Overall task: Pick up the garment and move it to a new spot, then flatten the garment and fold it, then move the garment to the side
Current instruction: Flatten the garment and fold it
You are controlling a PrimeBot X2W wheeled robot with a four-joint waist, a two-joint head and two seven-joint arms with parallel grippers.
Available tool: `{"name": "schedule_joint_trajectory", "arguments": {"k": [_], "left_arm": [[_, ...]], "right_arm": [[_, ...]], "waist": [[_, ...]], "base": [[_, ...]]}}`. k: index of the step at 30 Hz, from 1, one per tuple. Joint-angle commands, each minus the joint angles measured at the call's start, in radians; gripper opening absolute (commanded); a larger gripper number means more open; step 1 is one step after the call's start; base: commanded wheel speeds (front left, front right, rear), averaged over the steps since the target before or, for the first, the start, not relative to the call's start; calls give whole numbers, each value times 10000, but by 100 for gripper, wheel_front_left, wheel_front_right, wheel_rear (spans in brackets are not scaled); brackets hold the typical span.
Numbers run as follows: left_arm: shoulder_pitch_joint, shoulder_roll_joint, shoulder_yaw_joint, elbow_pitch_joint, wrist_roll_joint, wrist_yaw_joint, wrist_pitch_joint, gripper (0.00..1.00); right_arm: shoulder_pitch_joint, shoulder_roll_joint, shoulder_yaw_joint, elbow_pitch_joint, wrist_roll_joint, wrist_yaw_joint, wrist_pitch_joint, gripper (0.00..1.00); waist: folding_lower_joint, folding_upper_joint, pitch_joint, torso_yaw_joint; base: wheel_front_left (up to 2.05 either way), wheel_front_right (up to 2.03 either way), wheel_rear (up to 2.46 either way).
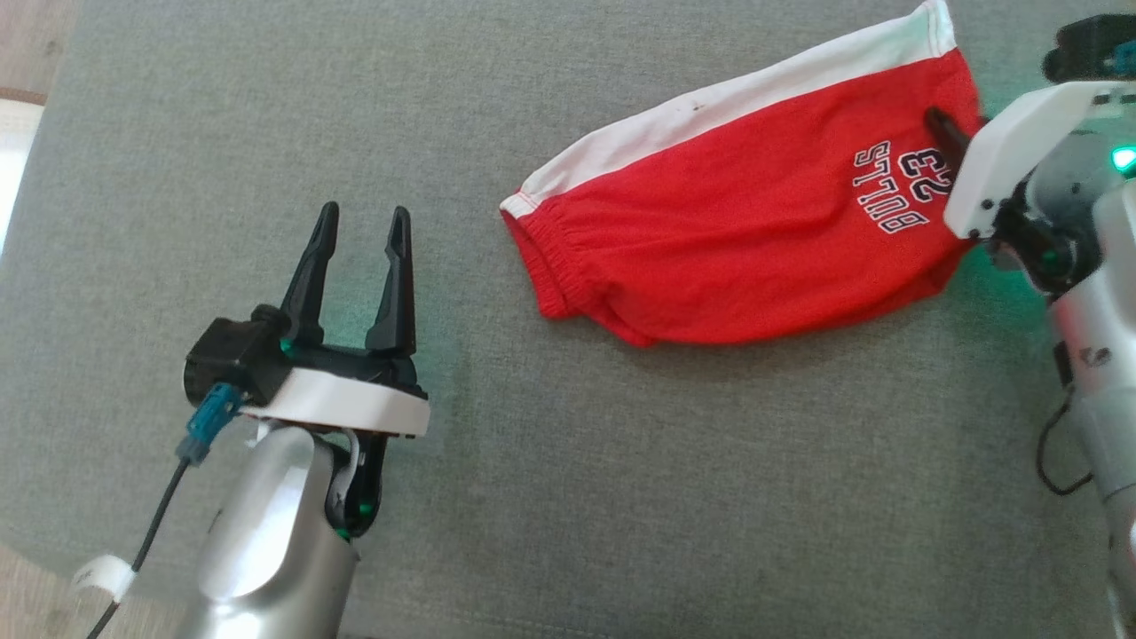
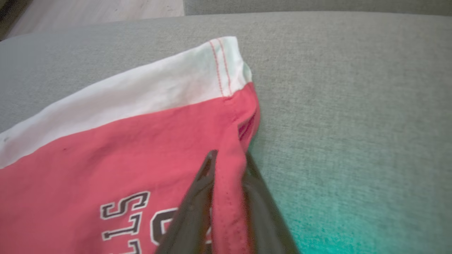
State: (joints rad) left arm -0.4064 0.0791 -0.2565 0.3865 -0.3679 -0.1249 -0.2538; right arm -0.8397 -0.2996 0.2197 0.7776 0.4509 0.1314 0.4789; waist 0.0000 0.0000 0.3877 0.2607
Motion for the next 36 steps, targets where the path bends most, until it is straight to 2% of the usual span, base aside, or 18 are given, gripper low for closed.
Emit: {"name": "schedule_joint_trajectory", "arguments": {"k": [1, 7, 13, 19, 23, 28, 32, 36], "left_arm": [[-77, 123, 380, -217, 124, -49, -79, 100], [163, 283, 324, -203, 137, -54, -79, 100], [696, 549, 307, -297, 157, -56, -80, 100], [1101, 631, 199, -275, 108, -56, -80, 100], [1179, 636, 26, -260, 63, -57, -80, 100], [1103, 629, -142, -266, -17, -57, -80, 100], [975, 606, -231, -289, -70, -57, -80, 100], [895, 556, -328, -299, -125, -57, -80, 100]], "right_arm": [[211, 207, 227, -113, 12, -7, 5, 0], [336, 38, -288, -417, -258, -7, -979, 0], [1260, -477, -1462, -1464, -1384, -7, -1278, 0], [2580, -711, -2872, -3403, -2930, -7, -710, 0], [3178, -594, -3202, -4637, -3424, -7, -61, 0], [3138, -336, -2732, -5576, -3599, -7, 678, 0], [2678, -49, -1668, -5809, -3488, -7, 1249, 0], [2124, 337, -315, -5469, -3110, -7, 1666, 0]], "waist": [[0, 0, -32, -46], [0, 0, -528, -438], [0, 0, -1242, -953], [0, 0, -1695, -1177], [0, 0, -1783, -1144], [0, 0, -1720, -965], [0, 0, -1581, -719], [0, 0, -1430, -428]], "base": [[0, 0, 0], [0, 0, 0], [0, 0, 0], [0, 0, 0], [0, 0, 0], [0, 0, 0], [0, 0, 0], [0, 0, 0]]}}
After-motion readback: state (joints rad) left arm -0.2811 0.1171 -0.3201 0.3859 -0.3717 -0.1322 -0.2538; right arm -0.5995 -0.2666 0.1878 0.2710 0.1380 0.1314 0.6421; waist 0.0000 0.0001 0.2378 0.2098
